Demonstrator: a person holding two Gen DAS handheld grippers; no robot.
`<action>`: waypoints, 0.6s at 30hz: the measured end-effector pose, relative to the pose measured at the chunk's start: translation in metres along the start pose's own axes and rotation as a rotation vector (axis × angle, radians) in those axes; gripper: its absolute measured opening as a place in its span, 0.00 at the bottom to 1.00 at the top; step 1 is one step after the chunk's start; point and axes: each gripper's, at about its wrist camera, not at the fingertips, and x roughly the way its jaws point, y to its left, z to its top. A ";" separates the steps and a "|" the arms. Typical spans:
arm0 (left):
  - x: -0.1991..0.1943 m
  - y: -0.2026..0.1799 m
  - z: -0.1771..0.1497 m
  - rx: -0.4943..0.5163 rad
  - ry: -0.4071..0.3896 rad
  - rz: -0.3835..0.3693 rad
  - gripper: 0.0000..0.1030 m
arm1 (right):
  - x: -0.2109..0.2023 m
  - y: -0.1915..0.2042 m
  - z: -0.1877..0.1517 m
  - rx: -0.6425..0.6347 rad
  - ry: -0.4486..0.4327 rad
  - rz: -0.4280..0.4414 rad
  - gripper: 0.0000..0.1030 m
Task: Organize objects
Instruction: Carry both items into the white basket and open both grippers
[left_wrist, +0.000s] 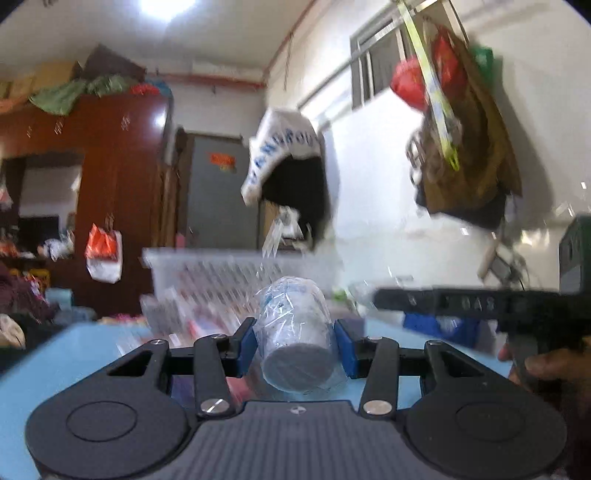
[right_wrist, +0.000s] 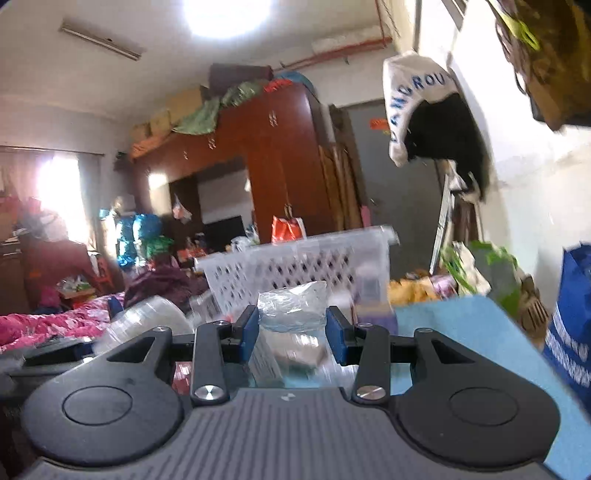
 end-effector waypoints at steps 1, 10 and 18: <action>0.001 0.007 0.011 -0.013 -0.007 -0.004 0.48 | 0.003 0.001 0.009 -0.012 -0.014 0.007 0.42; 0.117 0.066 0.146 -0.023 0.069 -0.022 0.48 | 0.102 0.002 0.108 -0.171 -0.052 -0.059 0.42; 0.228 0.106 0.138 -0.142 0.325 0.045 0.49 | 0.188 -0.009 0.082 -0.212 0.166 -0.093 0.44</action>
